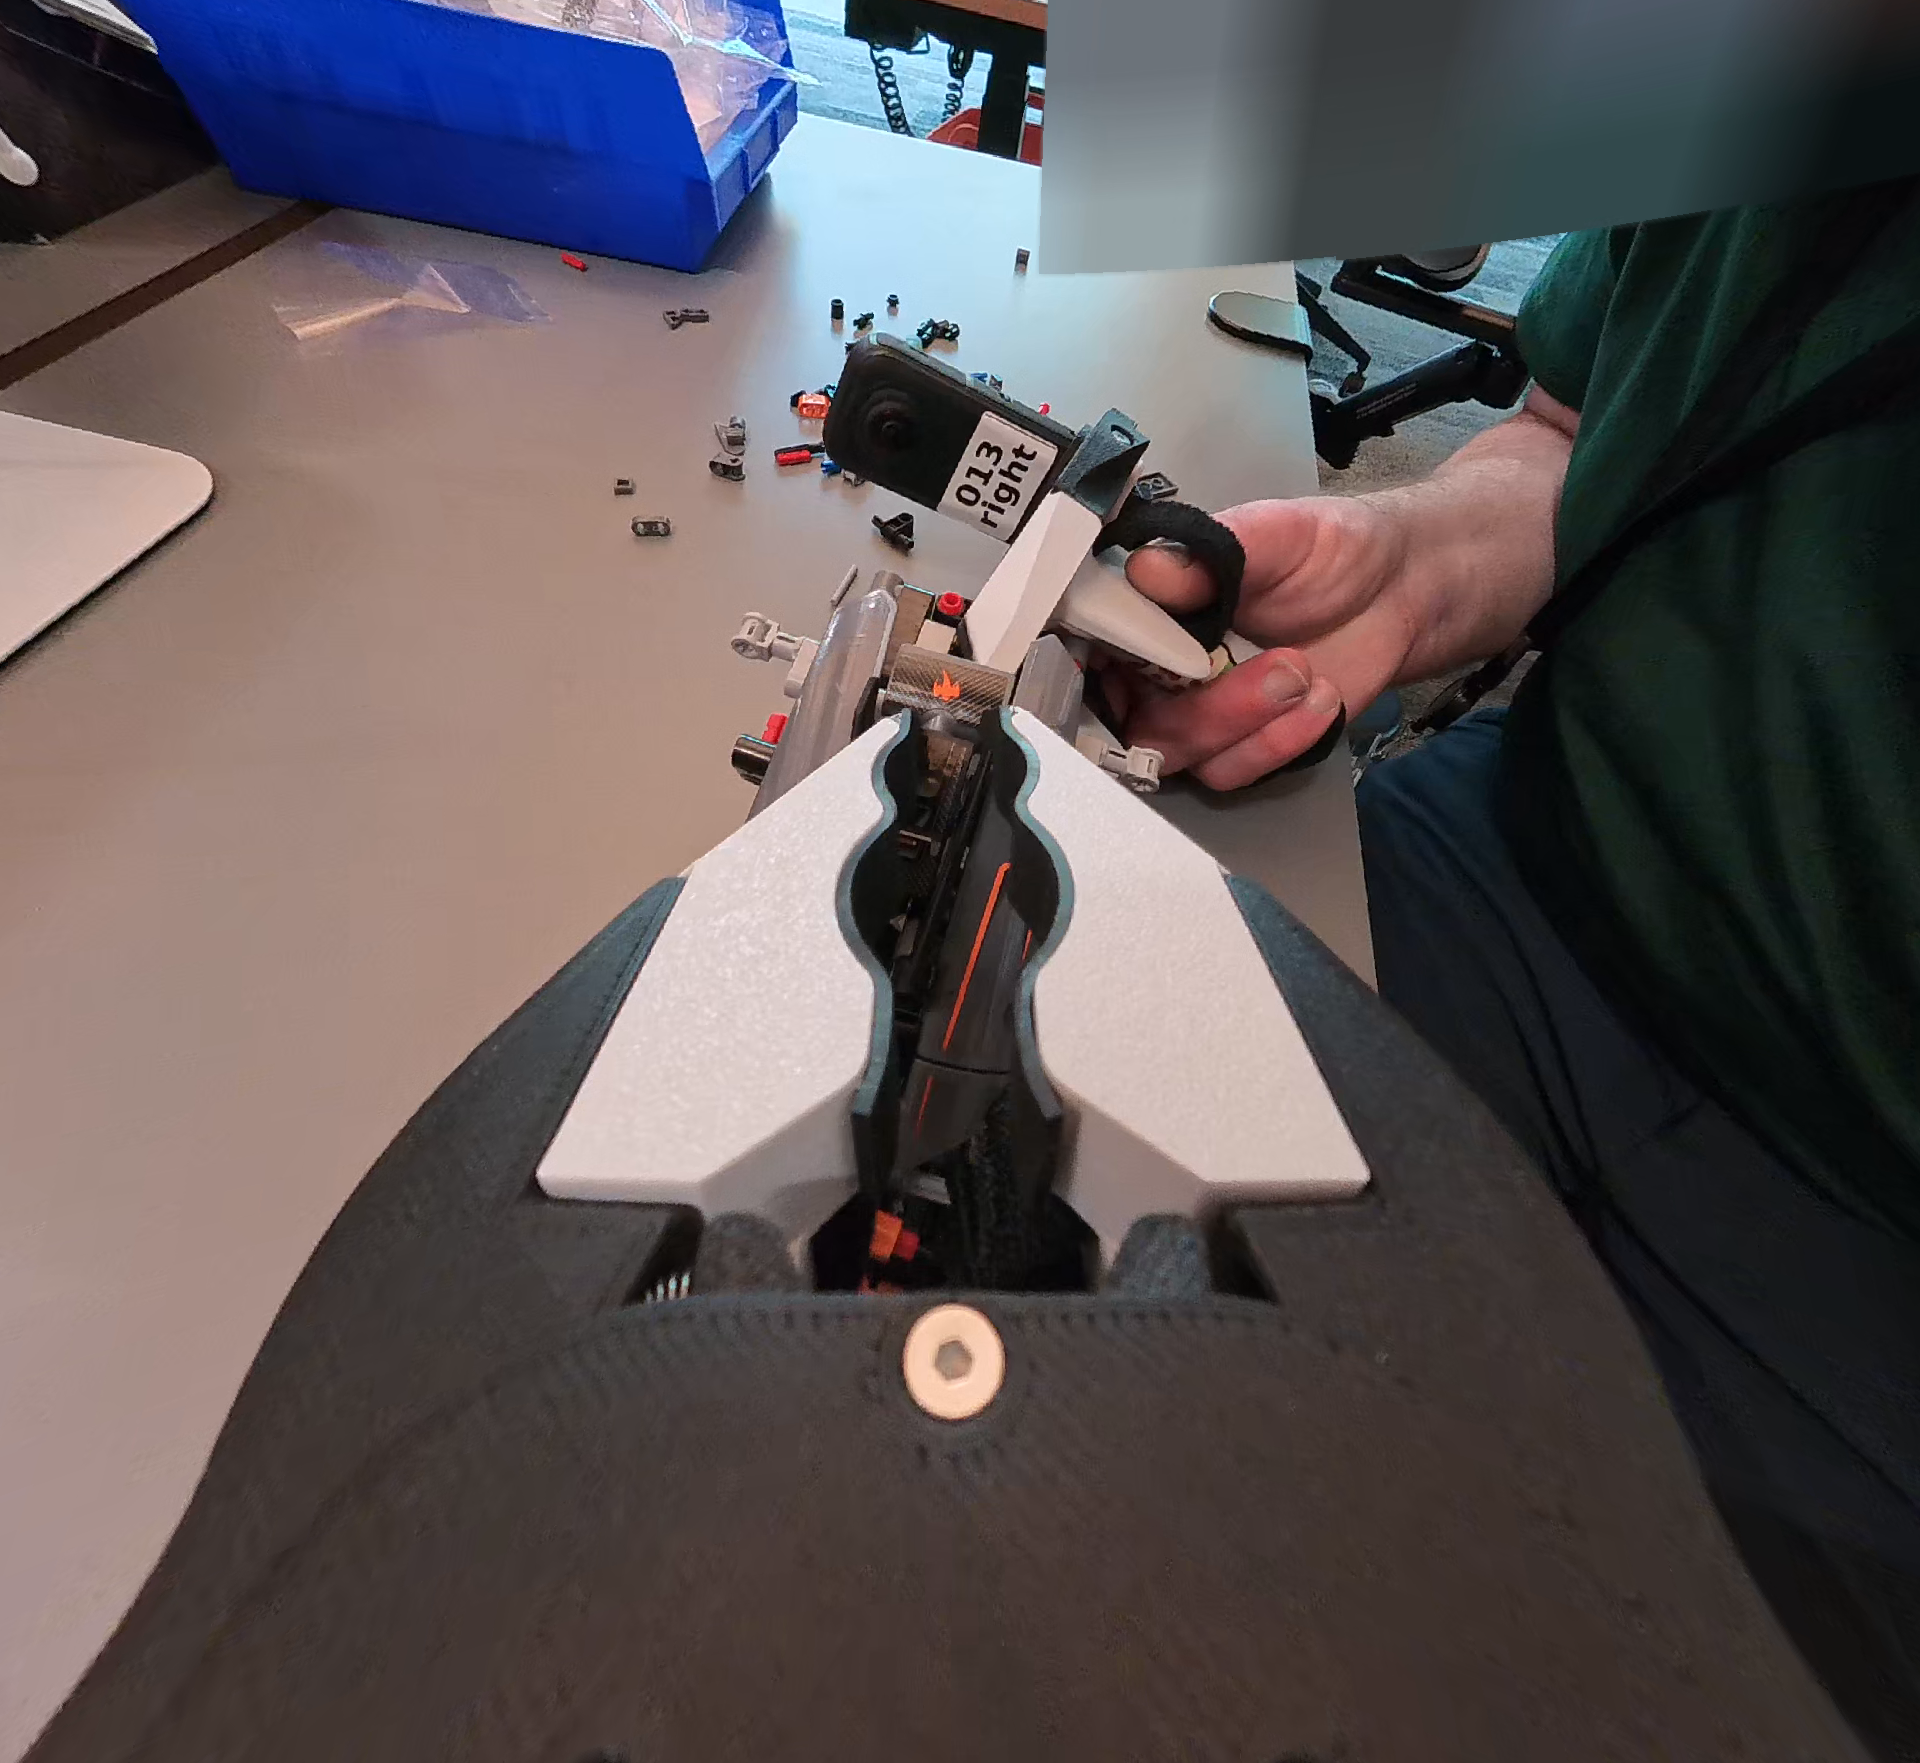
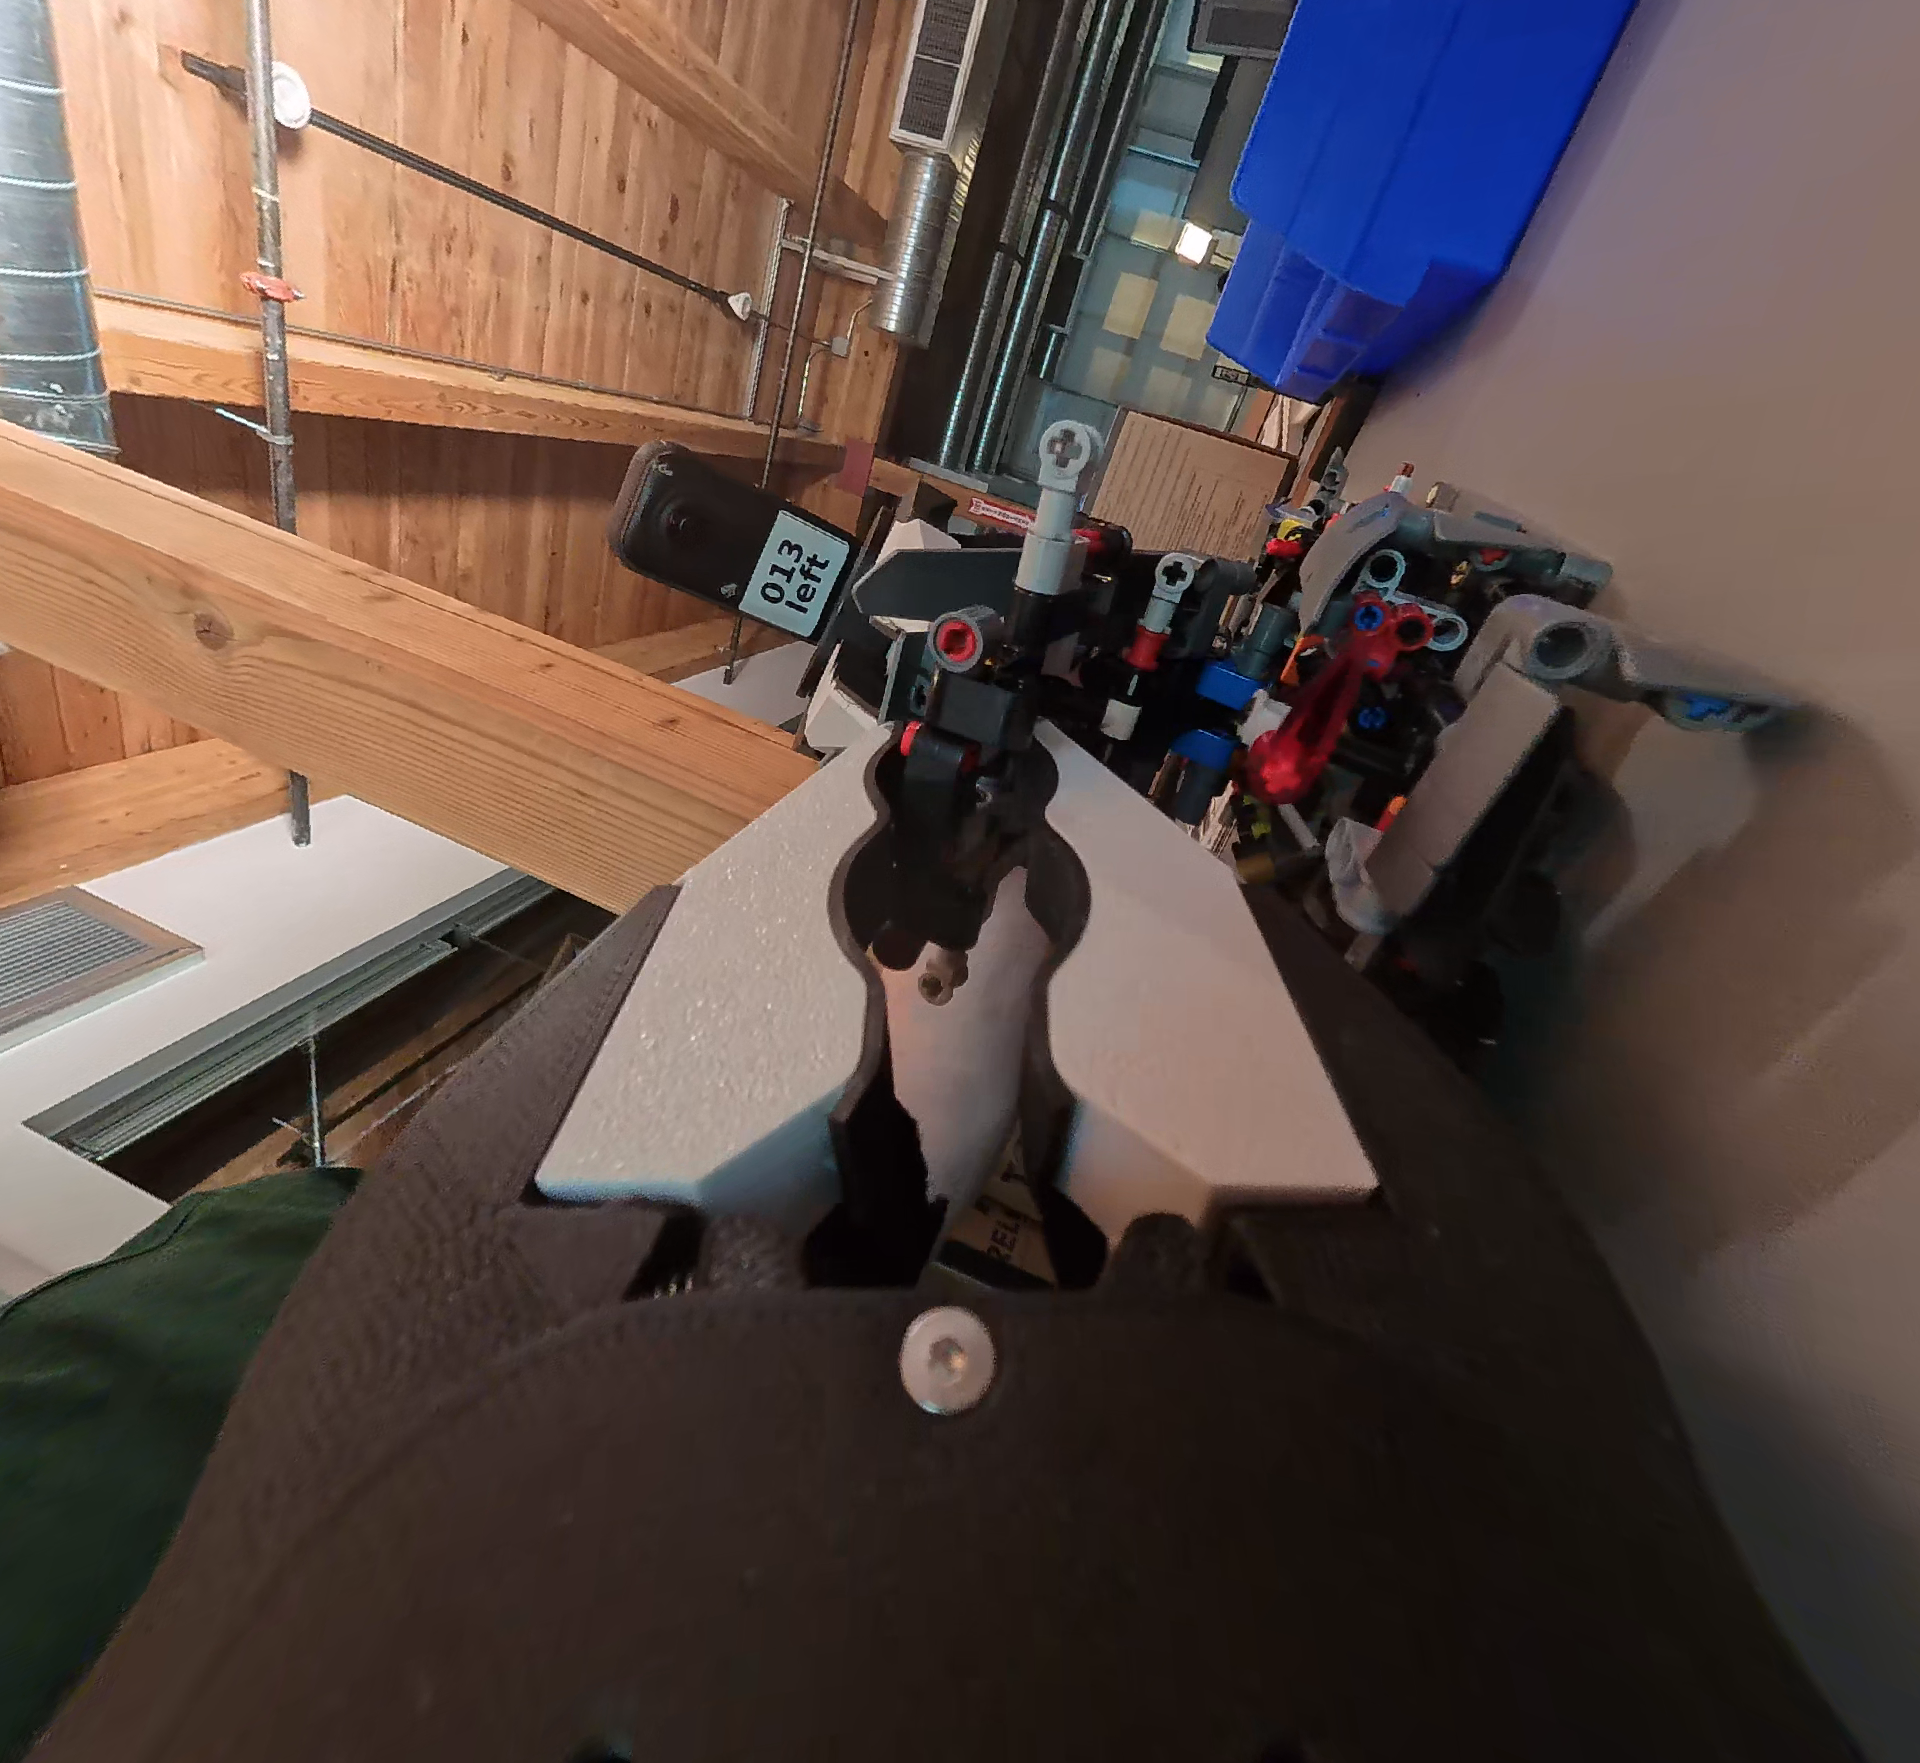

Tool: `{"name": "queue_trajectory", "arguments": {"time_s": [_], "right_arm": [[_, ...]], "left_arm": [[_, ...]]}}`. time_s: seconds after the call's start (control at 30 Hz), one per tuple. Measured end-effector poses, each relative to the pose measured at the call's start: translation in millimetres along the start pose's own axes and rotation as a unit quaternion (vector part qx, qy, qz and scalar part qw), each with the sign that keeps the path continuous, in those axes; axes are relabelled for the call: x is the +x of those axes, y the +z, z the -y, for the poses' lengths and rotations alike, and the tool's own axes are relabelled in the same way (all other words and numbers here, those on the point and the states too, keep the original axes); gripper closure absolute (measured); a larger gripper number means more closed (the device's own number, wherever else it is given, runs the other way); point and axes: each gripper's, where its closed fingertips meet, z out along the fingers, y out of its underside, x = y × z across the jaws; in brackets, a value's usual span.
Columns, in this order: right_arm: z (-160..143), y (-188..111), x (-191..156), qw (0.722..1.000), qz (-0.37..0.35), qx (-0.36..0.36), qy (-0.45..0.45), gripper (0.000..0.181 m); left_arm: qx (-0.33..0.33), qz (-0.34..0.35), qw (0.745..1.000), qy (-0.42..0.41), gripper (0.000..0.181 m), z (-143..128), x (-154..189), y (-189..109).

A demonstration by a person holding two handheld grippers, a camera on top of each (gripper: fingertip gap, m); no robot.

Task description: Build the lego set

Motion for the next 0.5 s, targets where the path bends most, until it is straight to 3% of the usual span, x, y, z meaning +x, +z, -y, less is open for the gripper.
{"name": "queue_trajectory", "arguments": {"time_s": [0.5], "right_arm": [[-7.1, -0.2, 0.4, 0.999, -0.018, -0.008, -0.031, 0.163]], "left_arm": [[0.011, -0.01, 1.0, -0.006, 0.17, -0.8, 2.1, 1.2]]}}
